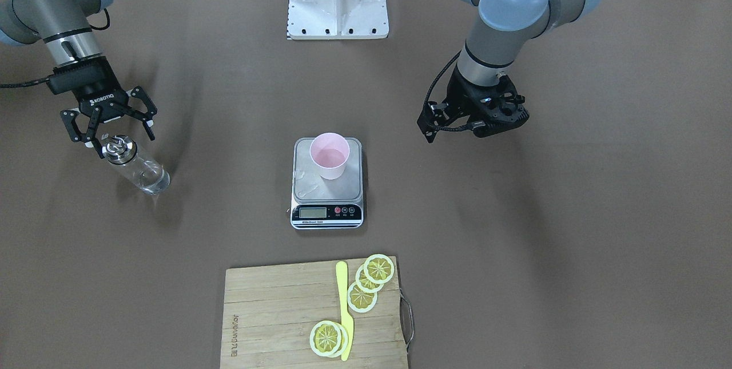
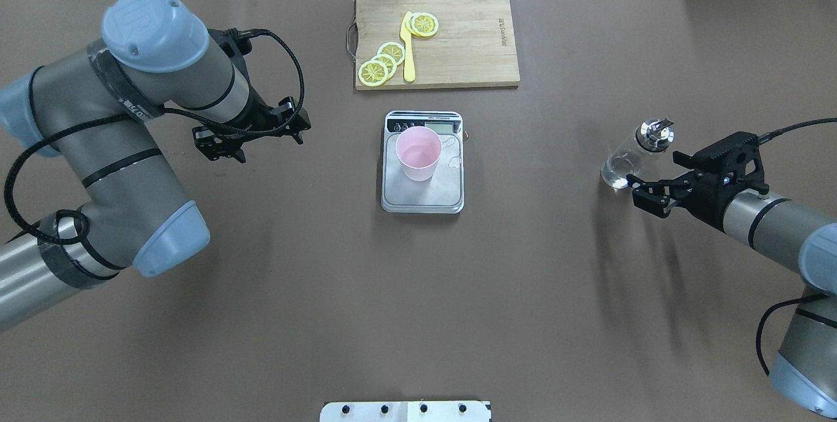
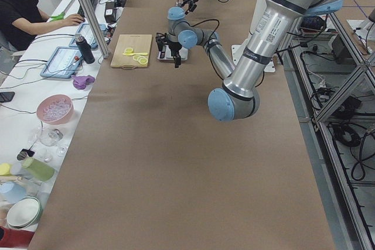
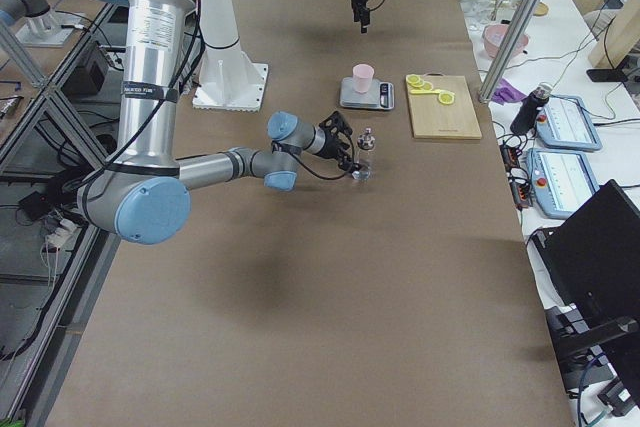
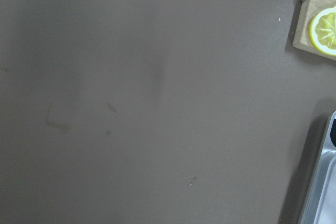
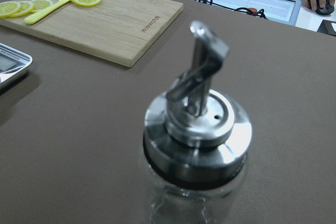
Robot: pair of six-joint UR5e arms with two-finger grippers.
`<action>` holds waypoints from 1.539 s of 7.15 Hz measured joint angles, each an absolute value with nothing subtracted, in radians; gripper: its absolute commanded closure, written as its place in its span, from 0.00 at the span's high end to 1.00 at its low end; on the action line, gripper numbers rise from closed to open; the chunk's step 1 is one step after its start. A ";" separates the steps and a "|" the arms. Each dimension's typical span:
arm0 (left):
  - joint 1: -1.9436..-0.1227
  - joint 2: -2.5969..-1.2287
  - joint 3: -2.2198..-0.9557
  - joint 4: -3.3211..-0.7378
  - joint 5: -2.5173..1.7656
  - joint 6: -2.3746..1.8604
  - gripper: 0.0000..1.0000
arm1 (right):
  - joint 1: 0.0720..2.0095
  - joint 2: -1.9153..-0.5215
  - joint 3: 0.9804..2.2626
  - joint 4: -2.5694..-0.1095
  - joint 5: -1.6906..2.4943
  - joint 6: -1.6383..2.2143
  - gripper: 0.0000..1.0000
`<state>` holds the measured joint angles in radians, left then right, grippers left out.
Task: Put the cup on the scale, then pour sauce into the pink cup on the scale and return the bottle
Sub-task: 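Lower the right gripper to the glass sauce bottle and grasp it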
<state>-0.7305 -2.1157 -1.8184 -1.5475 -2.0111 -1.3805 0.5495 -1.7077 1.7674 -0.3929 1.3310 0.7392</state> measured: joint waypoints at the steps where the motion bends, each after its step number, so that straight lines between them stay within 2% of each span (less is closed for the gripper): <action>1: -0.730 -2.116 -1.818 -1.548 -2.011 -1.380 0.98 | 0.544 -1.702 1.748 -0.371 1.311 0.740 1.00; 4: -0.730 -2.116 -1.817 -1.548 -2.011 -1.380 0.98 | 0.531 -1.637 1.555 -0.147 1.270 0.744 1.00; 7: -0.729 -2.114 -1.815 -1.548 -2.011 -1.381 0.98 | 0.520 -1.607 1.516 -0.106 1.235 0.746 0.99; 9: -0.729 -2.115 -1.812 -1.548 -2.011 -1.381 0.98 | 0.517 -1.593 1.518 -0.103 1.209 0.743 0.94; 10: -0.729 -2.116 -1.812 -1.548 -2.011 -1.381 0.98 | 0.516 -1.588 1.519 -0.103 1.200 0.741 0.79; 11: -0.729 -2.116 -1.812 -1.548 -2.011 -1.381 0.98 | 0.515 -1.581 1.518 -0.101 1.187 0.740 0.59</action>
<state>-0.7286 -2.1163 -1.8117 -1.5481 -2.0110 -1.3806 0.5151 -1.5810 1.5185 -0.1014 1.1870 0.7402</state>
